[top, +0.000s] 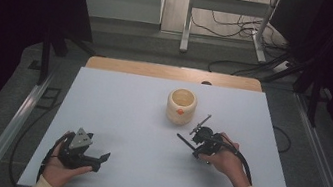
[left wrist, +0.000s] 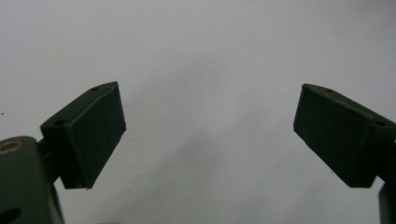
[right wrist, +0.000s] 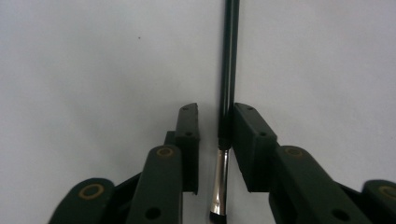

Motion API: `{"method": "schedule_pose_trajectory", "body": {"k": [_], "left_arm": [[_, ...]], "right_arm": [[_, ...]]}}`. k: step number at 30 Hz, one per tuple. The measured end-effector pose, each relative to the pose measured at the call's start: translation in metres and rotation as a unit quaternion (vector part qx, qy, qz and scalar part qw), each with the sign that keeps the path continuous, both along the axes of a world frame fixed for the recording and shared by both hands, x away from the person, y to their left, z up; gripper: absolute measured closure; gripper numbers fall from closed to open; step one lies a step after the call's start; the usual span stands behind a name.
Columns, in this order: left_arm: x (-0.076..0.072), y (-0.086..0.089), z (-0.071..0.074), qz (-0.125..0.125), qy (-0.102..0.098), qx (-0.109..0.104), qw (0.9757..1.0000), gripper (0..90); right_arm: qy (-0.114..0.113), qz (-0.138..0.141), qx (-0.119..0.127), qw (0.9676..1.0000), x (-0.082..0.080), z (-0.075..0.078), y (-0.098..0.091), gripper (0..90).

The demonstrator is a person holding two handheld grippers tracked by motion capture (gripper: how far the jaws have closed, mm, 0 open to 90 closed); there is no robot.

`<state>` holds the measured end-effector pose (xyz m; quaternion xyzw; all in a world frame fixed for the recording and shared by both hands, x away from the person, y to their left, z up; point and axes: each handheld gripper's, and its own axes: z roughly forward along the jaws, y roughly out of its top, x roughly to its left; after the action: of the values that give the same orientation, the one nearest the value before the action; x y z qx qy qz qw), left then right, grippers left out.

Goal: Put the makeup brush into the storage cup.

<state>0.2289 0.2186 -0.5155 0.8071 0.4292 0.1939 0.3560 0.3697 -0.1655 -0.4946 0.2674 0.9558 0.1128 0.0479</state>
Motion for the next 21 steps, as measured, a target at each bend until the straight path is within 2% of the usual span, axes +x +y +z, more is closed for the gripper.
{"method": "schedule_pose_trajectory", "body": {"k": [5,14,15,21], "left_arm": [[0.000,0.000,0.000,0.001,0.000,0.000,1.0000,9.2],[0.000,0.001,0.000,0.001,0.000,0.000,1.0000,9.3],[0.000,0.001,0.000,0.001,0.000,0.000,1.0000,9.2],[-0.001,0.001,0.001,0.002,-0.002,-0.002,1.0000,9.2]], "right_arm": [[0.005,0.010,0.001,0.9999,0.000,0.000,0.001,82.9],[0.000,0.018,0.000,0.9998,-0.001,0.001,0.001,83.9],[-0.009,0.018,-0.003,0.9998,-0.002,0.002,0.001,83.9],[-0.019,0.015,0.017,0.9996,-0.003,0.013,-0.005,83.9]]}}
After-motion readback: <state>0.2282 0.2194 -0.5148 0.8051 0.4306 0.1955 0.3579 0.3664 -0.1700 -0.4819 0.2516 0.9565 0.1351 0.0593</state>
